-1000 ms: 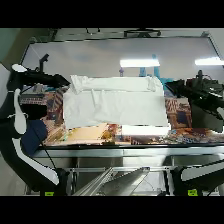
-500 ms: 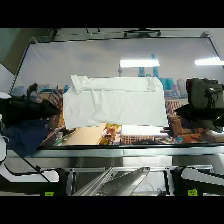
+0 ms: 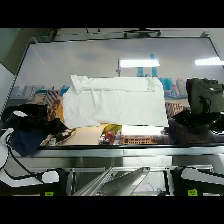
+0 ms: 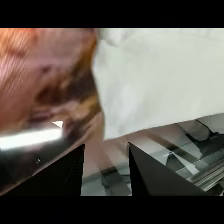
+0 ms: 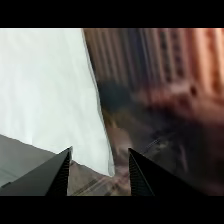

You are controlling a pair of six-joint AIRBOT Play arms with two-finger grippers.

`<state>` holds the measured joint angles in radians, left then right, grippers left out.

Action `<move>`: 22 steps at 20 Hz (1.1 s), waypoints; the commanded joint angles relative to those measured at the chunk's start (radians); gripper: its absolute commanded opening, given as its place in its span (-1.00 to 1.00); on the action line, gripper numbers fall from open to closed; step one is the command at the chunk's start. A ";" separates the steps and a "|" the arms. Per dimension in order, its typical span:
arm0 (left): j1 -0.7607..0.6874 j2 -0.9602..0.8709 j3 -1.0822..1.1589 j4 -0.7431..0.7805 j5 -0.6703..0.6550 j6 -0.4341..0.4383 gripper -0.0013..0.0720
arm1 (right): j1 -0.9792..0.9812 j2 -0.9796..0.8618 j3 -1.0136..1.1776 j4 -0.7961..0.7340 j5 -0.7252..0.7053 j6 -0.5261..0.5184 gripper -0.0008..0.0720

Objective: Fold the shirts.

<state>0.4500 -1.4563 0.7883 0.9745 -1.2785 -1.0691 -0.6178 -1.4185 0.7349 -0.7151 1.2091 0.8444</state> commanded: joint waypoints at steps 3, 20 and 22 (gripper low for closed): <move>-0.111 -0.001 0.014 -0.037 0.091 0.033 -0.16 | 0.040 -0.007 -0.002 -0.008 -0.025 -0.006 0.16; -0.143 -0.002 0.014 -0.295 -0.129 0.174 -0.88 | 0.226 -0.126 0.068 0.018 0.089 0.018 -0.94; -0.098 -0.002 0.014 -0.294 -0.167 0.164 -0.89 | 0.198 -0.115 0.098 0.010 0.118 0.041 -0.94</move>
<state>0.3164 -1.4590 0.8017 0.6830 -1.3853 -0.8963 -0.4061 -1.5417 0.7929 -0.7292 1.2556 0.8619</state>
